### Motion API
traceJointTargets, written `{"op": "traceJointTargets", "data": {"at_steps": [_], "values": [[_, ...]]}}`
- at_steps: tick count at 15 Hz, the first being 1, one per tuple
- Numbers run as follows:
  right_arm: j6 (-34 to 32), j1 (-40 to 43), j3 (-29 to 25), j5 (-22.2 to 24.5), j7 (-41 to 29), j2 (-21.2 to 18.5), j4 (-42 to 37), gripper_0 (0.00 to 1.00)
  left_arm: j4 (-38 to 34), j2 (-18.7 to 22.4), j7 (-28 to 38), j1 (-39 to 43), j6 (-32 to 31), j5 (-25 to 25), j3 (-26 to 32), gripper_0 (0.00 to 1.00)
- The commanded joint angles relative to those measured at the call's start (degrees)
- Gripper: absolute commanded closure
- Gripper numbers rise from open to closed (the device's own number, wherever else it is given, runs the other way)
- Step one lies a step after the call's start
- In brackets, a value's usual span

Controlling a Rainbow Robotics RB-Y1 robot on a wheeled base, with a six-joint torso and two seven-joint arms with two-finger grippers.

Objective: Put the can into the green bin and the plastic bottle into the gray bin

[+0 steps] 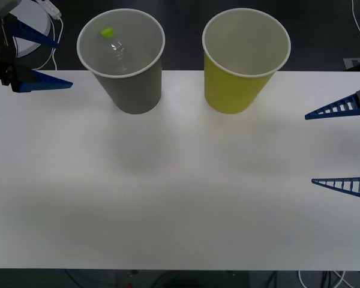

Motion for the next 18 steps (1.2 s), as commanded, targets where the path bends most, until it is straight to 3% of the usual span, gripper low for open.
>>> {"op": "traceJointTargets", "data": {"at_steps": [1, 11, 18], "values": [[0.0, 0.0, 0.0, 0.0, 0.0, 0.0, 0.0, 0.0, -3.3, -1.2, 0.2, 5.1, 0.5, -1.0, 4.3, 0.0], [0.0, 0.0, 0.0, 0.0, 0.0, 0.0, 0.0, 0.0, -17.6, -4.9, -2.9, 29.8, 0.4, -1.5, 25.2, 0.0], [0.0, 0.0, 0.0, 0.0, 0.0, 0.0, 0.0, 0.0, -20.1, -7.7, -16.3, 42.6, -2.6, 4.2, 33.8, 0.0]]}}
